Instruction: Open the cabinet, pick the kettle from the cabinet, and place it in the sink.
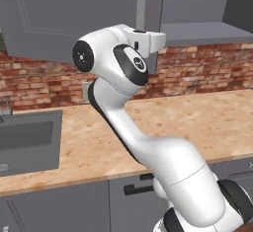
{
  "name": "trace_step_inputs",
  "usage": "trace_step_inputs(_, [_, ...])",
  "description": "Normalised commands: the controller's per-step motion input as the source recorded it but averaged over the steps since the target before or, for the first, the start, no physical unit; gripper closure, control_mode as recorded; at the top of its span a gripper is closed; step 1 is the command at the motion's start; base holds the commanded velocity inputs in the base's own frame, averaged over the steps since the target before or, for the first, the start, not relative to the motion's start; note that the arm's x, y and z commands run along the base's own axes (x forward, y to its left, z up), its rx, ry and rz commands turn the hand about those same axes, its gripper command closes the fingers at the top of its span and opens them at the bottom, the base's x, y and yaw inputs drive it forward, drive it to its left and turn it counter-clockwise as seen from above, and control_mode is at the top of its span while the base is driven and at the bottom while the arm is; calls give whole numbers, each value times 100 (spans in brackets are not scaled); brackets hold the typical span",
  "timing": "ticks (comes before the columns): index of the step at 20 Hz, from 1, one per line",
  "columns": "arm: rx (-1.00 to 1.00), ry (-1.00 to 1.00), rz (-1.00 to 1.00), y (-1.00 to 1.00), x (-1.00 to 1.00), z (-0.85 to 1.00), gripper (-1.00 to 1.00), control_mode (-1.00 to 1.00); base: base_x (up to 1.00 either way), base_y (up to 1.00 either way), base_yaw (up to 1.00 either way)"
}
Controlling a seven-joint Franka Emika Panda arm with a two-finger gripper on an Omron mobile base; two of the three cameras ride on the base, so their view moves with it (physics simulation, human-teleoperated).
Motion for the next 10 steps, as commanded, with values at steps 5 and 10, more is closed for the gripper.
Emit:
trace_step_inputs(5, [-1,-3,-11,52,-36,1,100,-100,0,0,0])
trace_step_inputs(10, [0,-3,-7,53,-41,1,100,-100,0,0,0])
